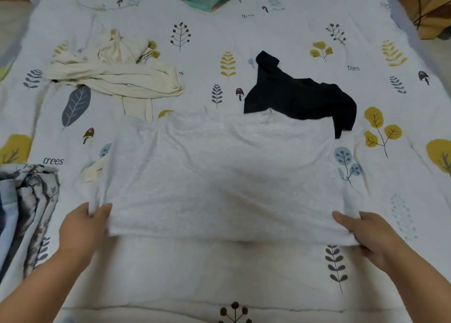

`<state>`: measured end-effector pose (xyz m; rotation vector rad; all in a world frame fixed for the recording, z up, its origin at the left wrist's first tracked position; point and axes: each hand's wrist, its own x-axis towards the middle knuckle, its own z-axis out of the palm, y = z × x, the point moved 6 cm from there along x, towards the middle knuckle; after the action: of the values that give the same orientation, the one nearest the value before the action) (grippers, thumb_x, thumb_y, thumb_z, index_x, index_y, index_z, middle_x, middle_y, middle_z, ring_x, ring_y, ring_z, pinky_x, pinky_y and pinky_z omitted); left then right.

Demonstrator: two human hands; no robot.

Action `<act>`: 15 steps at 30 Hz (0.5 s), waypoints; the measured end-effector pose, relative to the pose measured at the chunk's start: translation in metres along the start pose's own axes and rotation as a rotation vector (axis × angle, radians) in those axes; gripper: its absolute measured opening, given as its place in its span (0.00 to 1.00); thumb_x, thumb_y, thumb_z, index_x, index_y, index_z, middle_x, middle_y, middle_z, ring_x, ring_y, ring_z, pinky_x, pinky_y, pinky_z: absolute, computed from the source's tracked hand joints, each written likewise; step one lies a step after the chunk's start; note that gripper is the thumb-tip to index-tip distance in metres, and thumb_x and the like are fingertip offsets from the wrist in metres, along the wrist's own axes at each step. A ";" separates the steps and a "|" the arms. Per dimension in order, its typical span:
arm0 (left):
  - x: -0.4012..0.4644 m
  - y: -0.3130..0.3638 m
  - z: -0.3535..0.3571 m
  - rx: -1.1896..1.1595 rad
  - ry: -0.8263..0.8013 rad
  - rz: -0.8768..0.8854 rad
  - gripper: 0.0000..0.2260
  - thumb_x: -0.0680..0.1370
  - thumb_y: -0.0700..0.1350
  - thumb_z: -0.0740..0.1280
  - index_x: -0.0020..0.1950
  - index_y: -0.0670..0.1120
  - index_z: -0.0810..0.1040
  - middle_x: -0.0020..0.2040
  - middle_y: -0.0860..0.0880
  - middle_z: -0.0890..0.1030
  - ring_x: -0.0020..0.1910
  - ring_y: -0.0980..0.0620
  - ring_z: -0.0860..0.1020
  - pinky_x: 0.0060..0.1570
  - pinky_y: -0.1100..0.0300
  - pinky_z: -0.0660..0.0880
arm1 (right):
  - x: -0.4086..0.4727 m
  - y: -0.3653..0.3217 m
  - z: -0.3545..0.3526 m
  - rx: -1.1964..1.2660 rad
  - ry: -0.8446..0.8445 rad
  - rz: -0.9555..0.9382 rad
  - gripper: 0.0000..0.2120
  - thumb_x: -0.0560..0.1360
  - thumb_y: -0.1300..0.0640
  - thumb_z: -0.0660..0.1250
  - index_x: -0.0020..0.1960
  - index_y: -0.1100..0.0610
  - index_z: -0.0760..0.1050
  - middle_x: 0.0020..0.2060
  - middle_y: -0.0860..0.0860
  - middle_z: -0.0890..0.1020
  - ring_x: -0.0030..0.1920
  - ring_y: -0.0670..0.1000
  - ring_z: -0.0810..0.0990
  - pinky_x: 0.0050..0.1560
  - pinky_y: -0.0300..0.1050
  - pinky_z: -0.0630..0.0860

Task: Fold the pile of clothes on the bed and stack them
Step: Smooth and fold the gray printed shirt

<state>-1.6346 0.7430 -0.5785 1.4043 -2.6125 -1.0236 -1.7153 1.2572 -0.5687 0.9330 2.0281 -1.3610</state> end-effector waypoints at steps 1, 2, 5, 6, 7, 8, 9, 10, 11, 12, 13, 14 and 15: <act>-0.005 -0.008 -0.007 0.019 0.004 0.003 0.15 0.77 0.45 0.65 0.36 0.36 0.71 0.31 0.37 0.74 0.33 0.37 0.73 0.34 0.50 0.68 | -0.007 0.004 -0.008 -0.076 -0.013 0.002 0.08 0.73 0.60 0.69 0.41 0.65 0.78 0.24 0.52 0.79 0.21 0.49 0.74 0.24 0.35 0.65; -0.010 -0.019 -0.014 0.054 0.001 0.002 0.15 0.77 0.46 0.66 0.38 0.35 0.71 0.33 0.35 0.75 0.35 0.35 0.75 0.37 0.47 0.70 | -0.014 0.010 -0.015 -0.162 -0.021 0.009 0.08 0.73 0.60 0.69 0.39 0.64 0.78 0.22 0.51 0.77 0.20 0.48 0.72 0.24 0.35 0.63; -0.028 -0.065 -0.024 0.184 -0.066 -0.071 0.23 0.67 0.58 0.67 0.39 0.36 0.75 0.36 0.35 0.78 0.40 0.35 0.77 0.46 0.42 0.75 | -0.033 0.029 -0.030 -0.383 -0.034 0.028 0.08 0.72 0.58 0.71 0.38 0.62 0.79 0.24 0.54 0.78 0.28 0.53 0.75 0.29 0.39 0.66; -0.032 -0.085 -0.024 0.210 -0.082 -0.125 0.25 0.64 0.59 0.66 0.42 0.35 0.77 0.40 0.33 0.80 0.43 0.35 0.78 0.51 0.40 0.74 | -0.037 0.032 -0.030 -0.462 -0.049 0.031 0.08 0.72 0.57 0.72 0.42 0.62 0.80 0.32 0.56 0.81 0.36 0.55 0.79 0.34 0.41 0.68; -0.036 -0.101 -0.022 0.247 -0.101 -0.176 0.25 0.65 0.57 0.67 0.45 0.34 0.79 0.44 0.32 0.80 0.47 0.34 0.78 0.55 0.39 0.73 | -0.040 0.035 -0.028 -0.559 -0.075 0.039 0.10 0.72 0.56 0.71 0.49 0.62 0.80 0.41 0.59 0.83 0.45 0.56 0.80 0.40 0.43 0.69; -0.040 -0.110 -0.019 0.283 -0.134 -0.205 0.23 0.68 0.54 0.70 0.46 0.33 0.79 0.47 0.31 0.80 0.50 0.34 0.77 0.57 0.38 0.71 | -0.042 0.038 -0.025 -0.655 -0.103 0.049 0.15 0.73 0.55 0.70 0.58 0.60 0.77 0.48 0.59 0.82 0.53 0.56 0.79 0.44 0.41 0.67; -0.042 -0.113 -0.017 0.330 -0.149 -0.221 0.18 0.70 0.49 0.72 0.46 0.32 0.78 0.48 0.29 0.79 0.51 0.33 0.77 0.58 0.39 0.71 | -0.041 0.041 -0.022 -0.733 -0.123 0.055 0.20 0.74 0.54 0.69 0.64 0.57 0.73 0.51 0.58 0.81 0.56 0.55 0.78 0.46 0.40 0.66; -0.044 -0.109 -0.014 0.381 -0.163 -0.207 0.14 0.71 0.43 0.73 0.45 0.32 0.77 0.48 0.29 0.79 0.51 0.32 0.77 0.57 0.39 0.71 | -0.038 0.042 -0.021 -0.779 -0.124 0.060 0.22 0.74 0.53 0.68 0.65 0.57 0.72 0.51 0.57 0.81 0.57 0.54 0.77 0.46 0.39 0.65; -0.043 -0.098 -0.011 0.459 -0.175 -0.150 0.12 0.71 0.41 0.72 0.45 0.32 0.77 0.48 0.29 0.79 0.50 0.32 0.77 0.55 0.40 0.72 | -0.035 0.040 -0.019 -0.807 -0.108 0.045 0.20 0.73 0.51 0.69 0.61 0.60 0.76 0.47 0.55 0.81 0.56 0.55 0.78 0.44 0.40 0.66; -0.042 -0.079 -0.009 0.552 -0.167 -0.041 0.11 0.73 0.41 0.70 0.48 0.33 0.77 0.48 0.30 0.79 0.50 0.33 0.76 0.53 0.40 0.72 | -0.032 0.034 -0.017 -0.836 -0.069 0.018 0.18 0.71 0.47 0.70 0.53 0.60 0.78 0.44 0.53 0.81 0.54 0.55 0.79 0.43 0.41 0.68; -0.038 -0.054 -0.009 0.620 -0.122 0.117 0.12 0.74 0.41 0.67 0.52 0.33 0.77 0.49 0.31 0.78 0.50 0.33 0.76 0.51 0.40 0.72 | -0.027 0.026 -0.017 -0.855 -0.012 -0.019 0.18 0.70 0.44 0.70 0.50 0.57 0.77 0.44 0.52 0.82 0.52 0.55 0.79 0.43 0.42 0.70; -0.036 -0.023 -0.010 0.604 -0.041 0.274 0.12 0.73 0.38 0.68 0.53 0.33 0.77 0.50 0.30 0.77 0.49 0.31 0.75 0.49 0.38 0.72 | -0.020 0.014 -0.018 -0.829 0.081 -0.067 0.21 0.69 0.41 0.70 0.52 0.56 0.76 0.47 0.53 0.82 0.54 0.57 0.79 0.47 0.44 0.71; -0.034 0.004 -0.011 0.542 0.043 0.397 0.14 0.71 0.37 0.68 0.54 0.33 0.76 0.50 0.30 0.76 0.48 0.29 0.75 0.48 0.37 0.72 | -0.014 0.000 -0.019 -0.772 0.185 -0.138 0.24 0.70 0.42 0.69 0.57 0.56 0.73 0.52 0.56 0.80 0.56 0.59 0.78 0.52 0.48 0.71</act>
<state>-1.6146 0.7641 -0.5581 0.8605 -3.0862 -0.2464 -1.7075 1.2709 -0.5511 0.5776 2.4938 -0.4521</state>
